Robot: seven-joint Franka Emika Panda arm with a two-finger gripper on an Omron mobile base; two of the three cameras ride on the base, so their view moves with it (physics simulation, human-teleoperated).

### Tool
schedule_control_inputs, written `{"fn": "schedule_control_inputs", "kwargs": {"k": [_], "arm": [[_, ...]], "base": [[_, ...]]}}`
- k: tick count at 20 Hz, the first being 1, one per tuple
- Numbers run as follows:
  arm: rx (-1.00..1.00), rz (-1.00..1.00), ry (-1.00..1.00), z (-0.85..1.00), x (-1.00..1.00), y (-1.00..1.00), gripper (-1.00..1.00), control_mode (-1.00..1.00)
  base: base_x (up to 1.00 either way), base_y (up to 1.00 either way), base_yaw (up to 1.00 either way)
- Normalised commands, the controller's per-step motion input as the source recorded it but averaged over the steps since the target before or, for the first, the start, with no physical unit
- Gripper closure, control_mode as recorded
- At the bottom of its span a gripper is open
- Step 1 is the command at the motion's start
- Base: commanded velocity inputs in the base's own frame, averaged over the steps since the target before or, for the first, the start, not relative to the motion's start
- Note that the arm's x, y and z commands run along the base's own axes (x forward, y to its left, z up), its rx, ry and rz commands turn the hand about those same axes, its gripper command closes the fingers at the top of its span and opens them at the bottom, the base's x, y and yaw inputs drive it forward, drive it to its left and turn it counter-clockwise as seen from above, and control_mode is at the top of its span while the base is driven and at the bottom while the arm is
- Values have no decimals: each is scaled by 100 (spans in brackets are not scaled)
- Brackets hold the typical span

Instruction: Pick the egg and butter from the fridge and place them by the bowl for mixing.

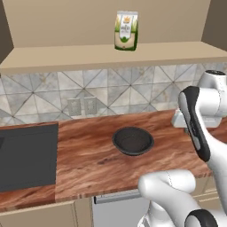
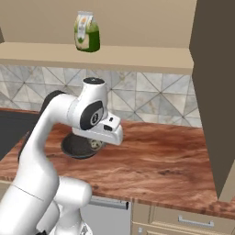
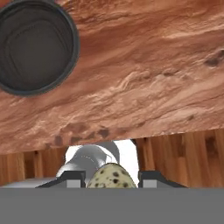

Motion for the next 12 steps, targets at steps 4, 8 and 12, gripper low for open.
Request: {"fn": "schedule_control_inputs", "kwargs": {"k": [4, 8, 12], "arm": [[0, 0, 0, -66, 99, 0, 100, -100], [0, 0, 0, -55, 96, -14, 100, -100], [4, 0, 0, -42, 57, -59, 100, -100]], "base": [[0, 0, 0], [0, 0, 0], [0, 0, 0]]}}
